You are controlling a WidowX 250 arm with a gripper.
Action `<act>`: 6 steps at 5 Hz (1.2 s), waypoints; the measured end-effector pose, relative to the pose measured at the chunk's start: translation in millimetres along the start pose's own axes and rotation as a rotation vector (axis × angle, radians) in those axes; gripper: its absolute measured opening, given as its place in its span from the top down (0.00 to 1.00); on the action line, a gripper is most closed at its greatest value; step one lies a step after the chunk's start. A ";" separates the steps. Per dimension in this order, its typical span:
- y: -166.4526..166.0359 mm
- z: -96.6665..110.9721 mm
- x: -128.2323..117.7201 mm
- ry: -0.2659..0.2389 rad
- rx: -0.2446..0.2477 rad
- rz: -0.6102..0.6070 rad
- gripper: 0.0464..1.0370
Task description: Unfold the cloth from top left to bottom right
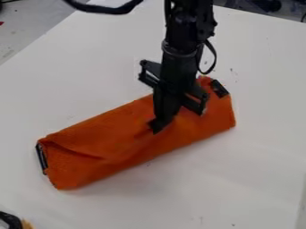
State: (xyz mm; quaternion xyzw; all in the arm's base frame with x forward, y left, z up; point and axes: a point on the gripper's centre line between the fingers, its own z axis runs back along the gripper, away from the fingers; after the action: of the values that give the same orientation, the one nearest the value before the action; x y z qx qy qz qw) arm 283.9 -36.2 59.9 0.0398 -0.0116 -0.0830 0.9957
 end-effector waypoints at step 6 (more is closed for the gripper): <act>-59.3 -37.0 -28.4 -0.111 -0.139 0.098 0.83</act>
State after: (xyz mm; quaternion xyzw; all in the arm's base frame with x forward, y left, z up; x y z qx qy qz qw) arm 247.2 -86.9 17.8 -0.0345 -0.0629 -0.0366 0.9967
